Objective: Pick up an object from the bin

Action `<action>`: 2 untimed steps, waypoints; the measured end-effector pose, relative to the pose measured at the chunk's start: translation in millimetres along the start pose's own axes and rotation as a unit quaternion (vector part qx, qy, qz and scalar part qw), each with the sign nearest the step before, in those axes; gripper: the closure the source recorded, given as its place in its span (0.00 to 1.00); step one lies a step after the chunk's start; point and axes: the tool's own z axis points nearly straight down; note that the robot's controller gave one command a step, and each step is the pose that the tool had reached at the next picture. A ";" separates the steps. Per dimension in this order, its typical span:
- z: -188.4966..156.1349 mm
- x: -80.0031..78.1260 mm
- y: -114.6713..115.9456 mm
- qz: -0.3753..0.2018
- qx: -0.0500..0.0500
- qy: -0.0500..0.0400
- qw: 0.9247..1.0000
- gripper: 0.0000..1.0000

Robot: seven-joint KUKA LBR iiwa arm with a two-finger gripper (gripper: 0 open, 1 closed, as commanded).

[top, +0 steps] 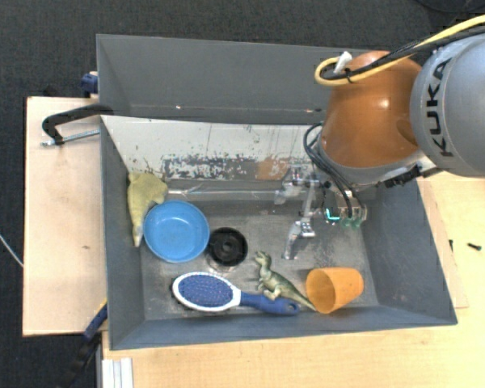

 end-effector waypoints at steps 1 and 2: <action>125.4 -19.5 49.5 0.010 -0.001 -0.005 1.000 0.00; 120.5 -22.4 48.2 0.012 -0.001 -0.010 1.000 1.00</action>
Offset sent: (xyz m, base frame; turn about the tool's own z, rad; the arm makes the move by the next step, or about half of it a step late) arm 0.0169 0.0472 -0.1258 0.0234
